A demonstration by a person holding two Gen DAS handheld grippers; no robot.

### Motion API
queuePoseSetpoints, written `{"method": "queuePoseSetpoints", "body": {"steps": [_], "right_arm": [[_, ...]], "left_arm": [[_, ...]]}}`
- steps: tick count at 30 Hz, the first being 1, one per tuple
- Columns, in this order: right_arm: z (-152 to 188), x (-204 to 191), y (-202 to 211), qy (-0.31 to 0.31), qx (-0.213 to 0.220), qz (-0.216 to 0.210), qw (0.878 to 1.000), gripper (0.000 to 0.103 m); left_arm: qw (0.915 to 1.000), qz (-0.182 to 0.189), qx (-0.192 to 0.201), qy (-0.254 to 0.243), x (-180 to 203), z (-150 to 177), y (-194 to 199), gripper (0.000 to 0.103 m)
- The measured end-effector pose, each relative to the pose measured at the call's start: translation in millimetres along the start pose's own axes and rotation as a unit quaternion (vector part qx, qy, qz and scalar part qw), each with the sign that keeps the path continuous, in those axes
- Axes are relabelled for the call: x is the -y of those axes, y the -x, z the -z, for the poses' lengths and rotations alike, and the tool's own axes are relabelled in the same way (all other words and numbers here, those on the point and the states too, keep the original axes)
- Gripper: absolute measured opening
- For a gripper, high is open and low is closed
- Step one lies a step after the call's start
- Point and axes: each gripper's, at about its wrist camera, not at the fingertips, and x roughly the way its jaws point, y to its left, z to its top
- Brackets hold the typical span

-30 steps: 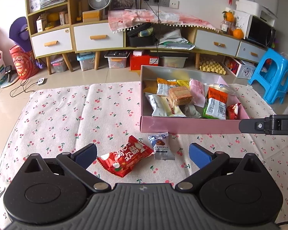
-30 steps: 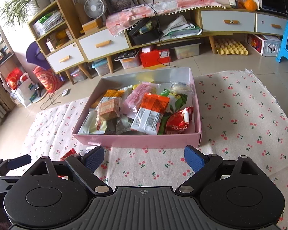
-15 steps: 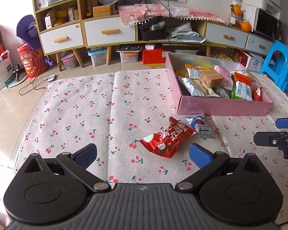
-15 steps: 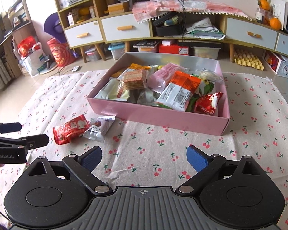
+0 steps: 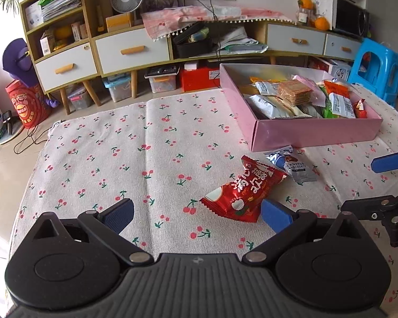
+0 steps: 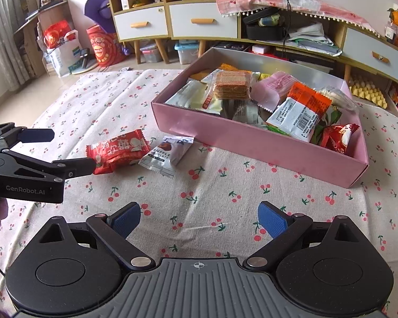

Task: Organize snacks
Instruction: 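Withdraw both tools from the box back over the remaining snacks, then grasp the red snack bag with left tool while right tool grasps the truffle chocolate packet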

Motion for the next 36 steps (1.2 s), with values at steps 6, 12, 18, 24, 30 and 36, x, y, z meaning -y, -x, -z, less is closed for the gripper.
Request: {"method": "queuePoseSetpoints", "body": {"steps": [6,12,18,24,30,36], "right_arm": [[0.9,5.5,-5.0,-0.005,-0.008,0.004,1.000,0.097],[-0.8,12.1,-7.6,-0.013,-0.010,0.010,1.000,0.097],[-6.0,15.3,-9.6,-0.027,-0.005,0.013,1.000,0.097],[-13.7,11.7,-13.1,-0.043,0.002,0.008,0.999,0.097],[-20.8,1.9,-18.3,-0.060,0.003,-0.002,0.998,0.097],[-24.5,-7.5,-24.5,-0.066,0.008,-0.003,0.998,0.097]], "left_arm": [[0.9997,0.011,-0.020,-0.013,8.5,-4.6,-13.7,0.099],[0.9995,0.012,-0.022,-0.021,14.3,-6.0,-18.0,0.085],[0.9993,0.014,-0.014,-0.031,14.5,-5.0,-16.5,0.069],[0.9994,0.029,-0.021,0.000,8.7,-8.6,-15.9,0.053],[0.9981,0.020,-0.034,0.048,-3.7,-10.6,-14.3,0.050],[0.9907,-0.003,-0.065,0.119,-20.7,-9.3,-10.7,0.050]]}}
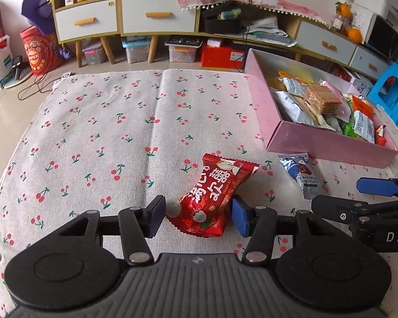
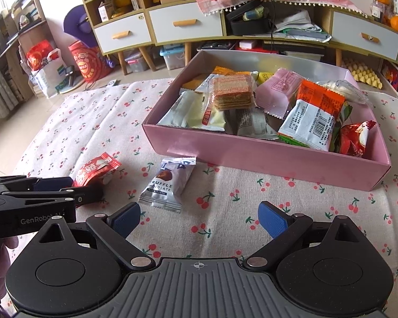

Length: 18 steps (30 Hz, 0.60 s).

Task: Organize snacks
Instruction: 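Grasp the red snack bag with left tool while right tool grasps the truffle chocolate packet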

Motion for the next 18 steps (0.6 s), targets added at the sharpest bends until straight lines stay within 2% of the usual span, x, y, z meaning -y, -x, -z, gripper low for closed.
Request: {"method": "queuePoseSetpoints", "body": {"steps": [7,18], "right_arm": [[-3.6,-9.8,-12.2,0.003,0.010,0.010,1.000,0.097],[1.0,-30.5,-30.2,0.063,0.017,0.041,0.997,0.095]], "left_arm": [[0.9991,-0.023,-0.023,0.029,-10.6,5.7,6.8,0.050],[0.9978,-0.029,-0.033,0.050,-15.9,4.8,7.7,0.050]]}}
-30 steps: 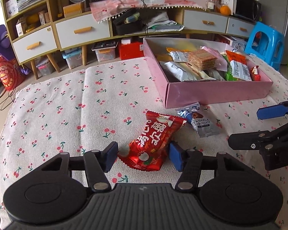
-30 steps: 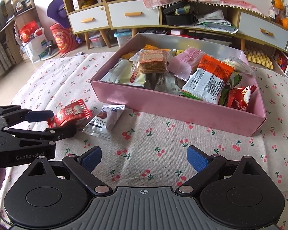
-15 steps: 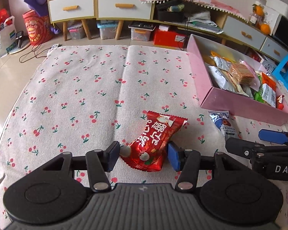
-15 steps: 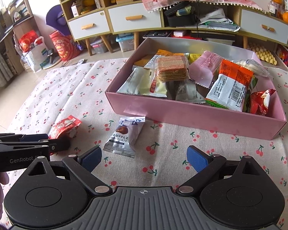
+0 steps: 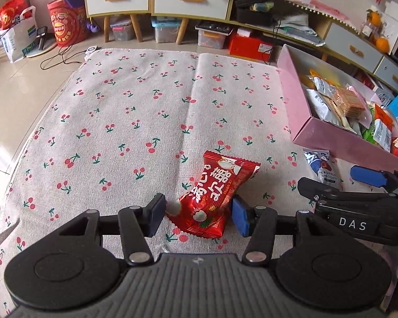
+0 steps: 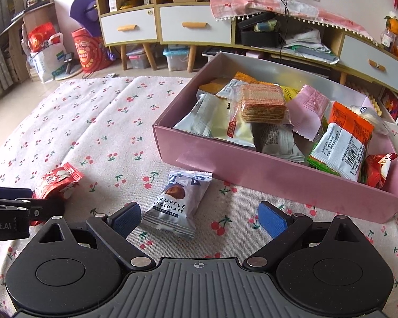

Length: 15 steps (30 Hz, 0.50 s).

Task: Organize snacks
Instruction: 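Grasp the red snack bag with left tool while right tool grasps the truffle chocolate packet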

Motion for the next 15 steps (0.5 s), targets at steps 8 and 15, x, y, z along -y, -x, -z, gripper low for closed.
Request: {"method": "queuePoseSetpoints", "body": {"steps": [8,15], "right_arm": [[-5.9,2.2,0.0,0.003,0.011,-0.004,1.000,0.080],[-9.3,-0.6,7.4,0.023,0.007,-0.021,0.999,0.042]], "left_arm": [[1.0000,-0.007,0.000,-0.001,1.5,1.3,1.0,0.050],[1.0000,-0.008,-0.004,0.003,2.1,1.2,2.0,0.050]]}}
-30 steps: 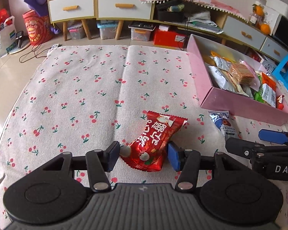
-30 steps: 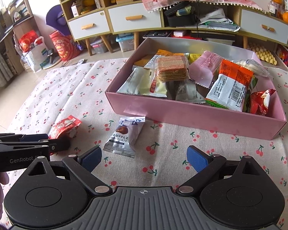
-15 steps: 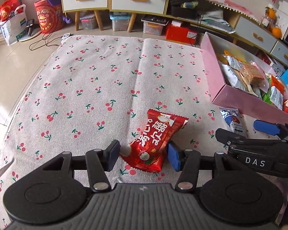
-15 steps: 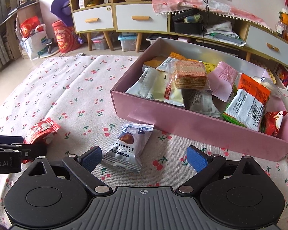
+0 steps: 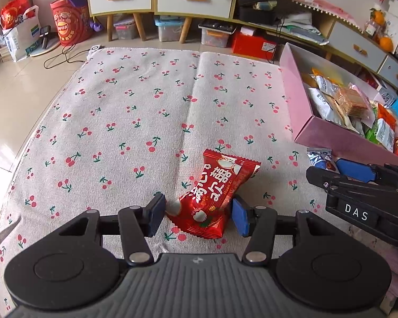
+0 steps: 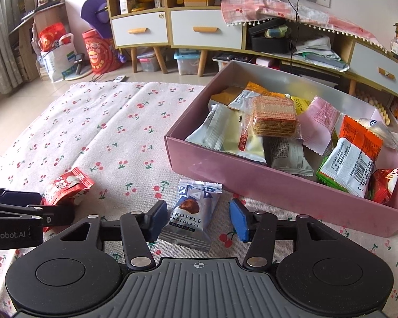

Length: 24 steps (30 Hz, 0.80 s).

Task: Organize snacks
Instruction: 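Grasp the red snack bag with left tool while right tool grasps the truffle chocolate packet, then carry the red bag with left tool into the box while right tool carries the truffle packet there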

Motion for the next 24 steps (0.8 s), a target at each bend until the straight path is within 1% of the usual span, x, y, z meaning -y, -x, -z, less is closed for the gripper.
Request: {"method": "queuePoseSetpoints", "body": {"steps": [1,3,9,15,18,24], "right_arm": [[-0.1,-0.4,1.0,0.005,0.000,-0.002,1.000,0.034],[0.7,-0.2,3.9,0.006,-0.005,-0.009,1.000,0.027],[-0.1,11.4,11.2,-0.022,-0.024,-0.040,0.999,0.025],[1.3,21.9,21.8,-0.045,-0.048,-0.051,0.996,0.025],[4.6,24.2,28.8,-0.043,-0.058,-0.057,0.996,0.025],[8.1,38.3,44.9,-0.059,-0.062,-0.075,0.994,0.025]], "left_arm": [[1.0000,0.000,-0.001,0.000,0.1,0.1,0.4,0.050],[1.0000,-0.002,-0.003,0.001,1.0,0.2,1.3,0.050],[0.9997,0.007,-0.015,0.015,3.2,-1.0,2.3,0.049],[0.9989,0.016,-0.028,0.035,3.9,-0.1,4.9,0.049],[0.9985,0.020,-0.032,0.040,6.0,0.8,7.2,0.049],[0.9981,0.031,-0.032,0.043,12.2,1.9,13.3,0.049]]}}
